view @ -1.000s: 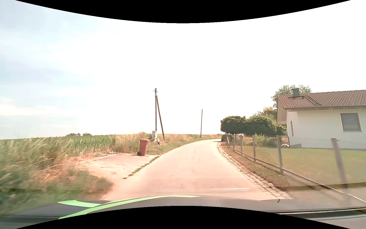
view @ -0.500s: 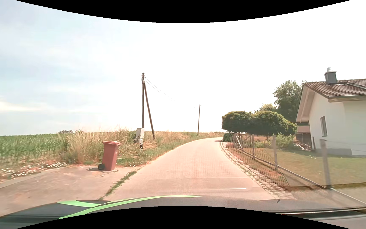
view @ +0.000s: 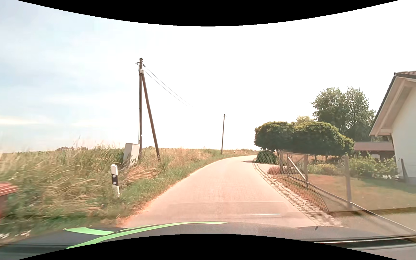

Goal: Follow the waypoints while adhering to traffic rules and regulations

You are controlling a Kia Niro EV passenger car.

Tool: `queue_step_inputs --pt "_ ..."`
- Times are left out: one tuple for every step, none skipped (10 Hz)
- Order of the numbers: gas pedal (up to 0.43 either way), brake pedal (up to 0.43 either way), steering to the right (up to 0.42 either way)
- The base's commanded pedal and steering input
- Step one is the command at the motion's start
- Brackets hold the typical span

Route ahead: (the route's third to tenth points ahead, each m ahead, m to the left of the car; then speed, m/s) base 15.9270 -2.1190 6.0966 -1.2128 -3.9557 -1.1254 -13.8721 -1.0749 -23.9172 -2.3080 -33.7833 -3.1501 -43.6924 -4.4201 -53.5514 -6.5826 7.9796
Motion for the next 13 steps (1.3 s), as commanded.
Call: queue_step_inputs --pt "0.000 0.024 0.025" --pt "0.000 0.043 0.025" --pt "0.000 0.104 0.025" --pt "0.000 0.134 0.025" --pt "0.000 0.134 0.026" --pt "0.000 0.134 0.028" --pt "0.000 0.140 0.031" --pt "0.000 0.140 0.038" --pt "0.000 0.140 0.049" --pt "0.000 0.140 0.069" --pt "0.000 0.146 0.097" --pt "0.000 0.152 0.124" --pt "0.000 0.152 0.158"
